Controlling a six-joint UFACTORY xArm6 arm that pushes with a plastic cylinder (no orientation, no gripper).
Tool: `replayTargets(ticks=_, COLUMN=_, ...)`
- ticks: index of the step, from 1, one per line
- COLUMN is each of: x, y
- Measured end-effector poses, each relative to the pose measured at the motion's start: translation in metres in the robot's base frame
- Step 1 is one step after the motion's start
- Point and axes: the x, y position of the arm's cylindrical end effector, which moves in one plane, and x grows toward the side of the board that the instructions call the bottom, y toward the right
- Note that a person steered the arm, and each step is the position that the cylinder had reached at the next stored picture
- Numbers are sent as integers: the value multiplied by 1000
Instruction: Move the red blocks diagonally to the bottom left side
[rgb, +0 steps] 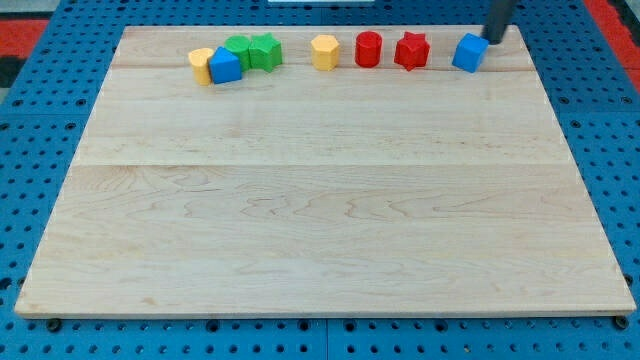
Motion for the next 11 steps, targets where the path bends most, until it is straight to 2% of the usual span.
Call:
replayTargets(ticks=3, x=26, y=-113)
replayTargets(ticks=5, x=31, y=-212)
replayTargets(ticks=6, x=32, y=-215)
replayTargets(ticks=8, x=45, y=-275)
replayTargets(ticks=9, x=59, y=-200)
replayTargets(ticks=10, x=113, y=-201)
replayTargets(ticks=11, x=125, y=-259)
